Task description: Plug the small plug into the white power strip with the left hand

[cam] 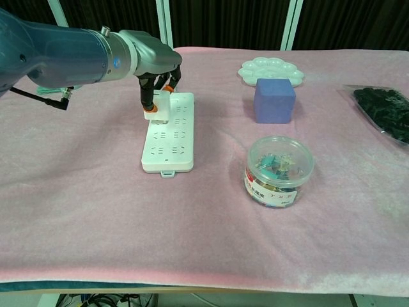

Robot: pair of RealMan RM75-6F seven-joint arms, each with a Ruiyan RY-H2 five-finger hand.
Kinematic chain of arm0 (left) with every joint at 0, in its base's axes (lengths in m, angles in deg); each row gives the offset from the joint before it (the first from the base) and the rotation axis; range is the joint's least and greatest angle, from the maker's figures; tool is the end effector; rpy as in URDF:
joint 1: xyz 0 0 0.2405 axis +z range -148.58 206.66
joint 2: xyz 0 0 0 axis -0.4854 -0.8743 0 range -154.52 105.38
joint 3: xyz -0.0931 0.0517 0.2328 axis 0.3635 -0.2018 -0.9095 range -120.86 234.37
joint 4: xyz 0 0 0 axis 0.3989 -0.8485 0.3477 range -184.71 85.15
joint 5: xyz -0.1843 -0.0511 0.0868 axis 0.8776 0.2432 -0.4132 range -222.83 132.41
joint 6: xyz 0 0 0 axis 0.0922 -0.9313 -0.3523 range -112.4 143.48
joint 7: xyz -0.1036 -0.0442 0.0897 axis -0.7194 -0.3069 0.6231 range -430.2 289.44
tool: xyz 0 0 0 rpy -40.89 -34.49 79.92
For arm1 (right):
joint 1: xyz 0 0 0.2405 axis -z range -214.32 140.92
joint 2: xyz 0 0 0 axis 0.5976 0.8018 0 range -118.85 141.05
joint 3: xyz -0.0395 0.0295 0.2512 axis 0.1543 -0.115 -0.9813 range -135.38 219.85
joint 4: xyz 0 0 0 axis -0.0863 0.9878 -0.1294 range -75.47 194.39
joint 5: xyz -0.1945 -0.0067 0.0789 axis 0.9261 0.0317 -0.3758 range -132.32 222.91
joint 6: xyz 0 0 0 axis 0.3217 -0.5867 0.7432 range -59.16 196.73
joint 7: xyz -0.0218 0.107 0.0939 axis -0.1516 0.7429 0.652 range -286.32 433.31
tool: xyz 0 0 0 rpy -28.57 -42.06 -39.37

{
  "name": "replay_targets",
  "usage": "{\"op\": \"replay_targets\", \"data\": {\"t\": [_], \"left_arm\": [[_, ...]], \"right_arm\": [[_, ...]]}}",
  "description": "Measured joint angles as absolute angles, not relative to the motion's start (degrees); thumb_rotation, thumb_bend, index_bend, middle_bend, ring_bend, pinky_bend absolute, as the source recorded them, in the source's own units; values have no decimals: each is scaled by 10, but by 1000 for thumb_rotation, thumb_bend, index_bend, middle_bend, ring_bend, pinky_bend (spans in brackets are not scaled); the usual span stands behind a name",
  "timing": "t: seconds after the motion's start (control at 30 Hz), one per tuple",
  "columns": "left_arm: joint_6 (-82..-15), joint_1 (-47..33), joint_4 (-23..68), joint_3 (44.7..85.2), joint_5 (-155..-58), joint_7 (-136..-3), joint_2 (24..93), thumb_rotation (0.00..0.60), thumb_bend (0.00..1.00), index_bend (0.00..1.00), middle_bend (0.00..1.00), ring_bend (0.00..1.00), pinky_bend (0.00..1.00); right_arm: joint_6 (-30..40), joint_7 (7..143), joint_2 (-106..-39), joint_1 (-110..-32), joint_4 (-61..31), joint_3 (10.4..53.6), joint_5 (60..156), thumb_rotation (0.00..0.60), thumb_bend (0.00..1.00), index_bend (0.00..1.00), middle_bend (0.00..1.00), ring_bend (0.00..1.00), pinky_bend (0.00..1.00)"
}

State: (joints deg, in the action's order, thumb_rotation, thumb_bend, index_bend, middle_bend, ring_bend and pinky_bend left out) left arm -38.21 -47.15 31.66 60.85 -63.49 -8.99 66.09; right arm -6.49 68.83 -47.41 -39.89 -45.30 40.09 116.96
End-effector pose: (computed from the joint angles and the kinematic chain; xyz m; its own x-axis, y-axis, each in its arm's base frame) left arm -0.0425 0.4074 -0.0364 0.8811 0.1559 0.4465 0.4666 -0.4408 -0.7668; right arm -0.3202 -0.1595 0.1550 0.2924 -0.2151 0.9318 -0.9099 0.2374 0.3403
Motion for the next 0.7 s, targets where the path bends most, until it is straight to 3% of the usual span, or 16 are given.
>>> {"op": "replay_targets", "data": {"t": [0.7], "left_arm": [[-367, -477, 281, 609, -638, -91, 691, 600, 490, 607, 586, 200, 306]], "right_arm": [[-63, 692, -473, -400, -453, 401, 1169, 600, 192, 0, 20, 153, 109]]}}
